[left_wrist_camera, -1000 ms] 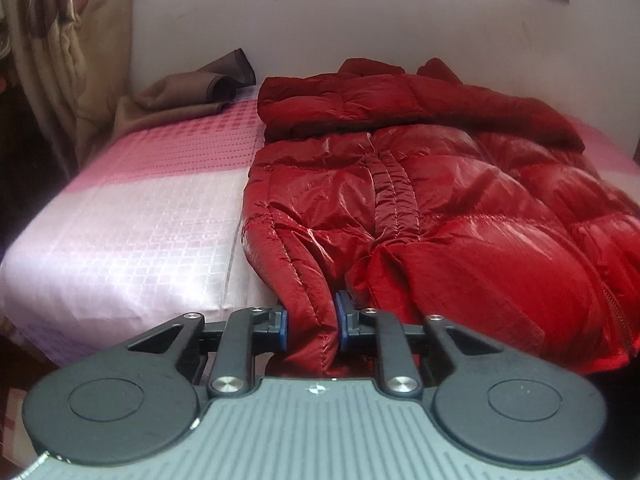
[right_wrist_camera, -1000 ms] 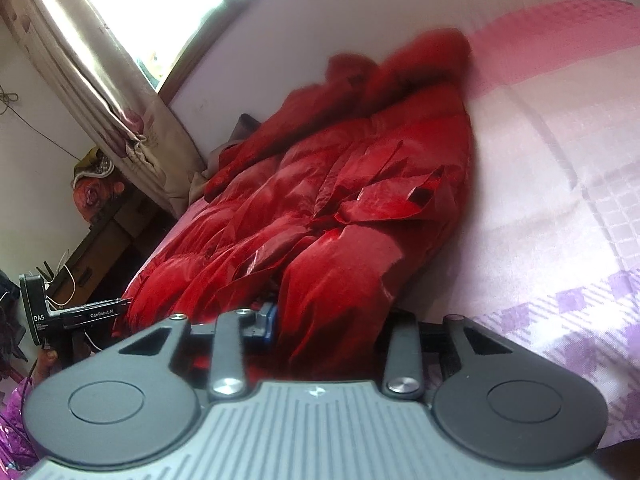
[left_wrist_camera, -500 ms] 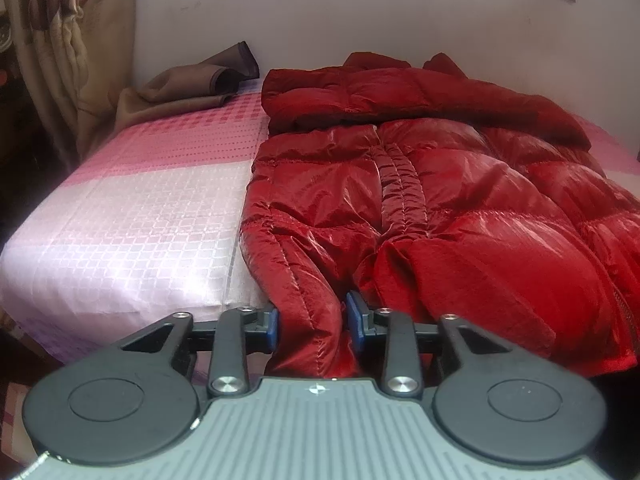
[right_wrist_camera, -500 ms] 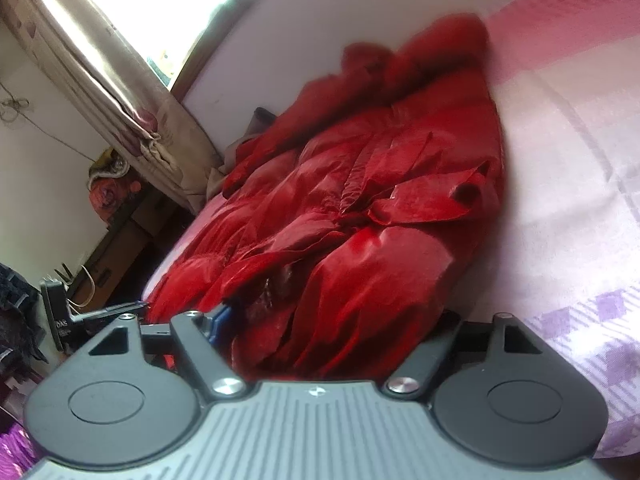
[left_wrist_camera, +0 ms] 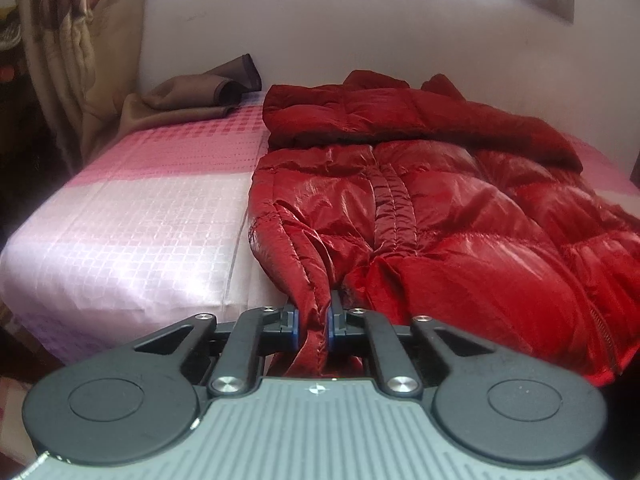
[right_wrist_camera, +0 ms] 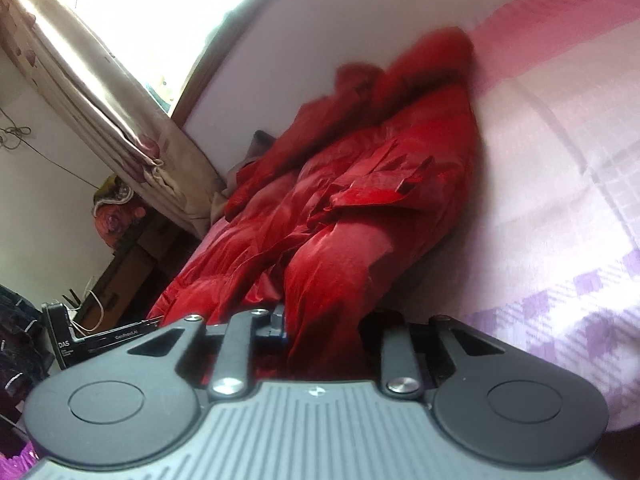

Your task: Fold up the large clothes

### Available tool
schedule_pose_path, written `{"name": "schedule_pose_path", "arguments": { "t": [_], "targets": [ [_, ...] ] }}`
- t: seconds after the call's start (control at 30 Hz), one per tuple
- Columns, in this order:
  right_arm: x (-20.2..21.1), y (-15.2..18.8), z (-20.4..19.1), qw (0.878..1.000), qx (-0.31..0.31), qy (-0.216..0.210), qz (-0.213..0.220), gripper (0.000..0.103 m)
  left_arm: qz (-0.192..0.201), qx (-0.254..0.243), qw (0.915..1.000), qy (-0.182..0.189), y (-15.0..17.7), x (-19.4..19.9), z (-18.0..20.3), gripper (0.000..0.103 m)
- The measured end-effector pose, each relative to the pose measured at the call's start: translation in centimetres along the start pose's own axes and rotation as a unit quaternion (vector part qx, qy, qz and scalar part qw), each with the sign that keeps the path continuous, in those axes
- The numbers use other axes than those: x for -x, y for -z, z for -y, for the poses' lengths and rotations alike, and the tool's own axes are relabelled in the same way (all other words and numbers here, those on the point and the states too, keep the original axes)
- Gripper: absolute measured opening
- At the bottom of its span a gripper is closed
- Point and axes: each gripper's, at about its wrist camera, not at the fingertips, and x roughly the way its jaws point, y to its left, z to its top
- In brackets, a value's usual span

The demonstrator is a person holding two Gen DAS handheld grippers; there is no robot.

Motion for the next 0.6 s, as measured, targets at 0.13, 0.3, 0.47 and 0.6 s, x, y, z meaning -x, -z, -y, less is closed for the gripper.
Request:
{"name": "schedule_pose_path", "arguments": {
  "t": [0.13,0.3,0.47,0.6],
  "targets": [
    [0.6,0.2,0.2,1.000,-0.004,0.000,-0.006,0.023,0.000,0.007,0.9999,0.010,0.1,0.2,-0.6,0.015],
    [0.2,-0.3,0.5,1.000,-0.010,0.002,-0.025,0.031,-0.004,0.004,0.9997,0.022,-0.2,-0.8,-1.0,0.034],
    [-0.5,-0.2,0.2,0.999,-0.011,-0.007,-0.032,0.063,-0.012,0.053,0.9975,0.046,0.0,-1.7,-2.9,0.072],
    [-1.0,-0.1,0.1,1.000,-0.004,-0.005,-0.027,0.056,-0.035,0.092,0.9909,0.092,0.3,-2.9,-4.0,0.067]
  ]
}}
